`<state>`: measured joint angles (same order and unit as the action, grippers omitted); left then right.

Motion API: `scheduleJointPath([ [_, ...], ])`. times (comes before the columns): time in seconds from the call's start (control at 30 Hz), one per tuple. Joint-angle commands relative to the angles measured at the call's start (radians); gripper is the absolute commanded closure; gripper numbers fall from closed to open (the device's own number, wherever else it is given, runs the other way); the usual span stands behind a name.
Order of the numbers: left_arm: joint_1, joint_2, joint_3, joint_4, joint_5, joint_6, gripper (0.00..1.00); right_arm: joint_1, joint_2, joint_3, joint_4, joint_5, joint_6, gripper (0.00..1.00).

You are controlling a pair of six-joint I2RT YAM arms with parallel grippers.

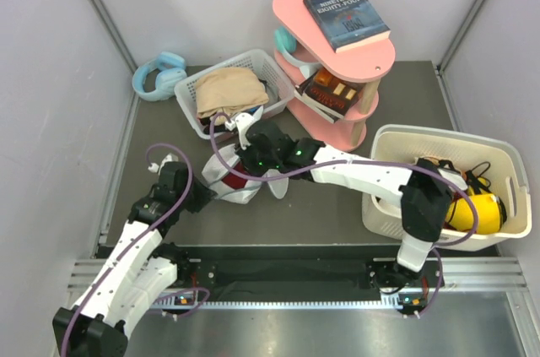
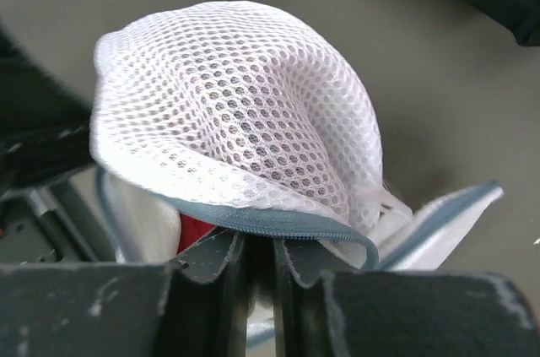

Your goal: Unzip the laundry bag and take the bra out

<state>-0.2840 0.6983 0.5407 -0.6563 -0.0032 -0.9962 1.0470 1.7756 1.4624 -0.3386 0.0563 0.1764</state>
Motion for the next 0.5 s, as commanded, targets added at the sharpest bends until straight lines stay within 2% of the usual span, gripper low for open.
scheduleJointPath([
  [0.0, 0.002, -0.014, 0.025, -0.031, -0.052, -0.004, 1.0, -0.015, -0.079, -0.071, 0.047, -0.2, -0.043, 0.86],
  [0.1, 0.0, -0.011, 0.024, 0.019, -0.018, 0.019, 1.0, -0.007, -0.051, -0.109, 0.038, -0.312, -0.045, 0.81],
  [0.27, 0.002, 0.065, 0.019, 0.119, 0.068, 0.062, 1.0, 0.022, 0.014, -0.177, 0.088, -0.314, -0.017, 0.79],
  [0.4, 0.002, 0.136, 0.016, 0.188, 0.152, 0.09, 1.0, 0.024, 0.079, -0.166, 0.11, -0.302, -0.003, 0.76],
  [0.43, 0.002, 0.148, 0.016, 0.205, 0.172, 0.094, 1.0, 0.024, 0.091, -0.153, 0.107, -0.297, 0.001, 0.75],
  [0.47, 0.0, 0.155, 0.015, 0.21, 0.175, 0.1, 1.0, 0.022, 0.1, -0.143, 0.107, -0.291, 0.003, 0.68],
])
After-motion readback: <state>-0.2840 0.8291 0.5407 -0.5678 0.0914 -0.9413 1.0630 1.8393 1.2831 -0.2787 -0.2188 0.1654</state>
